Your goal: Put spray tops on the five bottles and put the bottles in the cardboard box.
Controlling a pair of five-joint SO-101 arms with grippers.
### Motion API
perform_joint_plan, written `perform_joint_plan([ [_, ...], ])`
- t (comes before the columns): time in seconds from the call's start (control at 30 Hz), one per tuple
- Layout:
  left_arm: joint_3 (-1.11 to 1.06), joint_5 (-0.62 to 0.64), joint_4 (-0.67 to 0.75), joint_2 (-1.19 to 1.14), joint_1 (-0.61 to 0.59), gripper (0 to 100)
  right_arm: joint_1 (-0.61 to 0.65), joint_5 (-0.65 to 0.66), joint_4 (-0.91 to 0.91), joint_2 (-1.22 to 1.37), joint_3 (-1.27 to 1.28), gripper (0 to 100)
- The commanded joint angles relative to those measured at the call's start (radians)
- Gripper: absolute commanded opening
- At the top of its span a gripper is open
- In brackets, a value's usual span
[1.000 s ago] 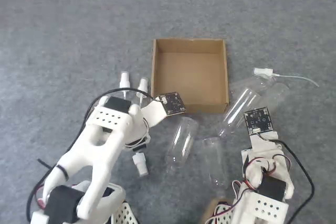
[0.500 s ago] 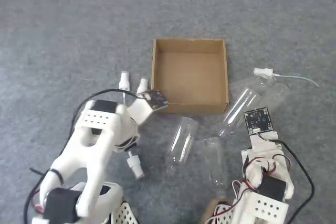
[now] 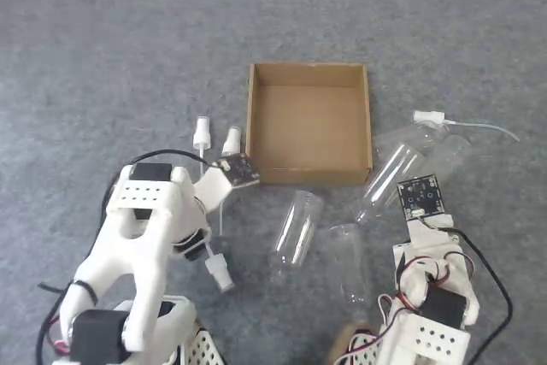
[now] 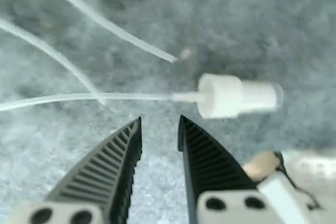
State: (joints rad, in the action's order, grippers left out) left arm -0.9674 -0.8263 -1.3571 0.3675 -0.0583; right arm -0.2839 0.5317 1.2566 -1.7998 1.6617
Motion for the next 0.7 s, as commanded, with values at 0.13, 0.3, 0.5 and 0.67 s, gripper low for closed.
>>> perform_joint_plan([
  [0.13, 0.077, -0.207, -0.114, 0.199, 0.006, 14, -0.008, -0.006, -0.024, -0.015, 0.020, 0.6],
  [0.3, 0.039, -0.219, -0.118, 0.269, 0.124, 16, -0.008, -0.006, -0.024, -0.015, 0.020, 0.6],
  [0.5, 0.010, -0.215, -0.110, 0.203, 0.281, 15, -0.008, -0.006, -0.024, -0.015, 0.020, 0.6],
  [0.67, 0.022, -0.210, -0.074, 0.081, 0.299, 16, -0.008, -0.006, -0.024, -0.015, 0.020, 0.6],
])
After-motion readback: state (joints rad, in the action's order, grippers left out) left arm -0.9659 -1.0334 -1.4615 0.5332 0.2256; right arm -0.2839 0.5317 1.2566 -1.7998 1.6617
